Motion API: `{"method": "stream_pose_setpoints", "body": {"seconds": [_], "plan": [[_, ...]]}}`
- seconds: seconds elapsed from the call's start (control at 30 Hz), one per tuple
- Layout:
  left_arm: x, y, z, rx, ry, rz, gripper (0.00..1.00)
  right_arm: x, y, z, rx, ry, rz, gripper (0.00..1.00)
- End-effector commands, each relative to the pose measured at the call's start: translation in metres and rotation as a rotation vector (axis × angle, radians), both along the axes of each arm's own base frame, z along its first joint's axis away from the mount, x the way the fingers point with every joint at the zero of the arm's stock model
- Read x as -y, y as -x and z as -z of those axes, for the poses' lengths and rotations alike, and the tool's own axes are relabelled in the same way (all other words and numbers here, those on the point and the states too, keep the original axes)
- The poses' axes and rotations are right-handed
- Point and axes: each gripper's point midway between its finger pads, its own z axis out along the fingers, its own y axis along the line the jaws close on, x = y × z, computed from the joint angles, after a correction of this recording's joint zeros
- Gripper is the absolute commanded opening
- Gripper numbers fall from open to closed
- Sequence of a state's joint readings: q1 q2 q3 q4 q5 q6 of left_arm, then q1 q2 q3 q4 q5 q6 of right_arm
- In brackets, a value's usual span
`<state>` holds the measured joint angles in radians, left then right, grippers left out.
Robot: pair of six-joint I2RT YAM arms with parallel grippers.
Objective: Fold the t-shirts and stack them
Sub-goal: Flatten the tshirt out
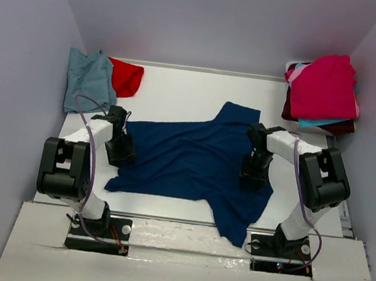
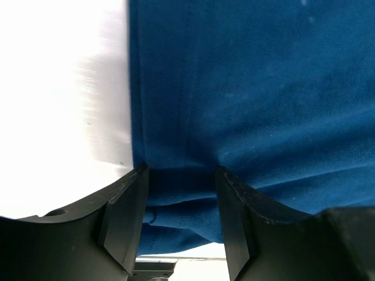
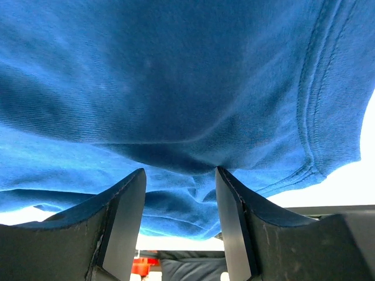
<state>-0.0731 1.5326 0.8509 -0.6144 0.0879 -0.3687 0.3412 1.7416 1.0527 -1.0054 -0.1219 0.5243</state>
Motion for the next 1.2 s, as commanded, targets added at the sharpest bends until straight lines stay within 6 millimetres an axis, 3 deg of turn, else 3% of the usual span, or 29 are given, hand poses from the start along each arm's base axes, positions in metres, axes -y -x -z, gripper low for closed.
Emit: {"method": "stream_pose_setpoints", "body": {"seconds": [0.0, 0.1, 0.37, 0.5, 0.73, 0.8, 0.93, 1.03, 1.13, 1.17], "plan": [[-0.008, -0.007, -0.009, 0.008, 0.039, -0.043, 0.61, -0.009, 0.002, -0.003, 0.012, -0.045, 0.02, 0.57], [-0.011, -0.017, -0.01, 0.016, 0.034, -0.041, 0.61, -0.011, -0.003, -0.005, 0.036, -0.047, 0.053, 0.57], [-0.019, -0.046, -0.006, 0.032, 0.02, -0.046, 0.61, -0.016, -0.057, -0.038, 0.203, -0.022, 0.067, 0.57], [-0.017, -0.062, -0.001, 0.032, 0.031, -0.05, 0.61, -0.02, -0.07, -0.045, 0.22, -0.023, 0.068, 0.57], [-0.023, -0.087, -0.022, 0.099, 0.001, -0.06, 0.61, -0.022, -0.098, -0.07, 0.31, -0.017, 0.059, 0.57], [-0.028, -0.093, -0.026, 0.109, -0.024, -0.062, 0.61, -0.023, -0.108, -0.068, 0.315, -0.003, 0.053, 0.57], [-0.028, -0.103, -0.023, 0.103, -0.025, -0.057, 0.61, -0.031, -0.138, -0.074, 0.361, -0.007, 0.048, 0.57], [-0.027, -0.113, -0.025, 0.123, -0.017, -0.061, 0.61, -0.035, -0.174, -0.086, 0.441, 0.015, 0.057, 0.57], [-0.027, -0.116, -0.024, 0.118, -0.019, -0.061, 0.61, -0.04, -0.194, -0.081, 0.45, 0.025, 0.061, 0.57], [-0.028, -0.121, -0.028, 0.132, -0.023, -0.062, 0.61, -0.042, -0.208, -0.09, 0.493, 0.024, 0.068, 0.57]]}}
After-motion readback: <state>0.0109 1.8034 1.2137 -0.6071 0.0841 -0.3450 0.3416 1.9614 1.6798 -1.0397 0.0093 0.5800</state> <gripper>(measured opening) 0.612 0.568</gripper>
